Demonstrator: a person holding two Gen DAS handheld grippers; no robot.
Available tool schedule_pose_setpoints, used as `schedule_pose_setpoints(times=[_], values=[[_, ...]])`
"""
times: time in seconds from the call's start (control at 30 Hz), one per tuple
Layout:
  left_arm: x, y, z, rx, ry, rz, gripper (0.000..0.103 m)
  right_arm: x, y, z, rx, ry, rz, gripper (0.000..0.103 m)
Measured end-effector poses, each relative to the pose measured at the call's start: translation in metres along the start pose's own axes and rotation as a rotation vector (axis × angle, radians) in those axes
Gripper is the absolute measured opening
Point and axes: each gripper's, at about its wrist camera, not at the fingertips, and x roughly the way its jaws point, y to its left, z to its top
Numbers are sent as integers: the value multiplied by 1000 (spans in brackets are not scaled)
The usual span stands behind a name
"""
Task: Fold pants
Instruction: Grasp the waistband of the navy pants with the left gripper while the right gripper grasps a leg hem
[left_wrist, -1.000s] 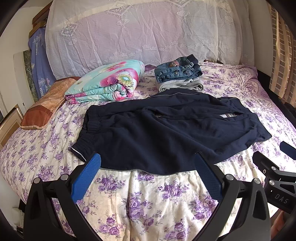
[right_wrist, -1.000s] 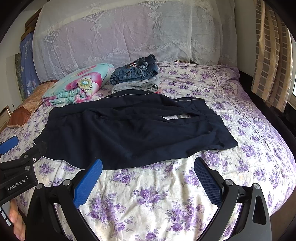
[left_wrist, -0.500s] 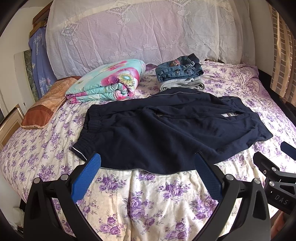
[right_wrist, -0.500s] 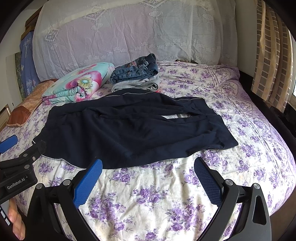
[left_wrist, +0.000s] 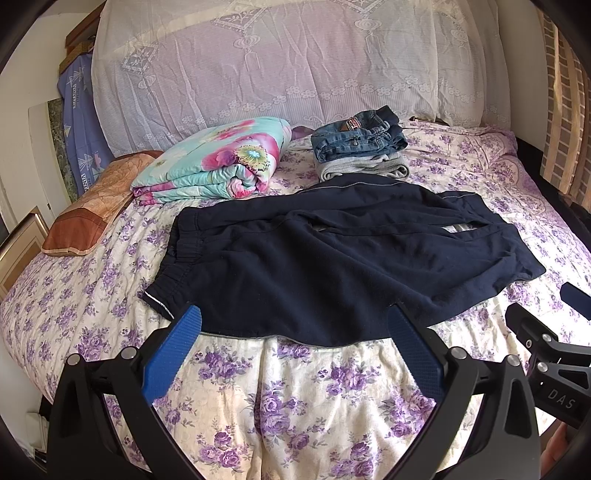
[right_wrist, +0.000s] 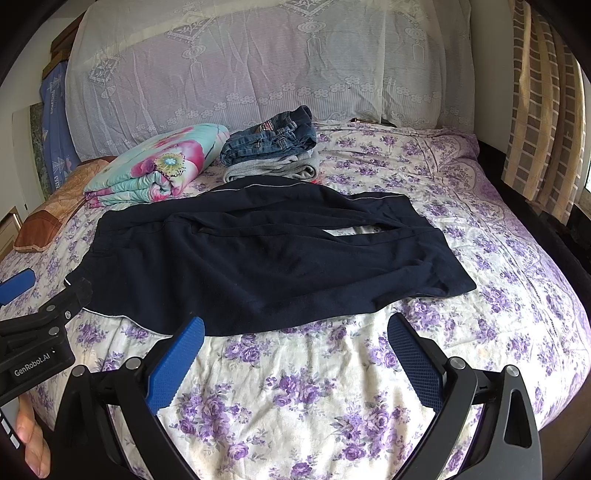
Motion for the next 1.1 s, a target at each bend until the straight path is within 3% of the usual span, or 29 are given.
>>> schedule_pose_setpoints(times=[0.17,0.2,0.23,0.37,0.5,0.63,0.77,0.9,0.93,1.0,1.03,1.1], values=[[6,1,-5,2,22,3,98,2,0,-1,-3,1,-2,100],[14,2,-11,-8,86,-30,98,3,-1,-2,-3,5,-6,100],[18,2,-13,1,66,-9,98,4,-1,-4,-3,9,-9,100],[60,14,-43,-55,231,-59,98,20,-13,-14,25,58,-27,100],[106,58,-61,-185,372,-57,98,43,-31,-23,79,117,-19,100],[145,117,-55,-322,411,-24,98,46,-32,-22,84,123,-11,100],[175,152,-46,-445,431,-78,98,43,-29,-22,70,123,-10,100],[192,168,-33,-500,423,-115,97,40,-36,-21,83,122,-23,100],[196,172,-31,-527,424,-131,95,39,-38,-20,90,123,-27,100],[198,179,-29,-567,408,-143,61,37,-44,-20,99,122,-39,100],[199,184,-27,-573,397,-142,27,37,-47,-20,103,121,-48,100],[194,196,-29,-606,364,-206,16,35,-53,-21,109,119,-67,100]])
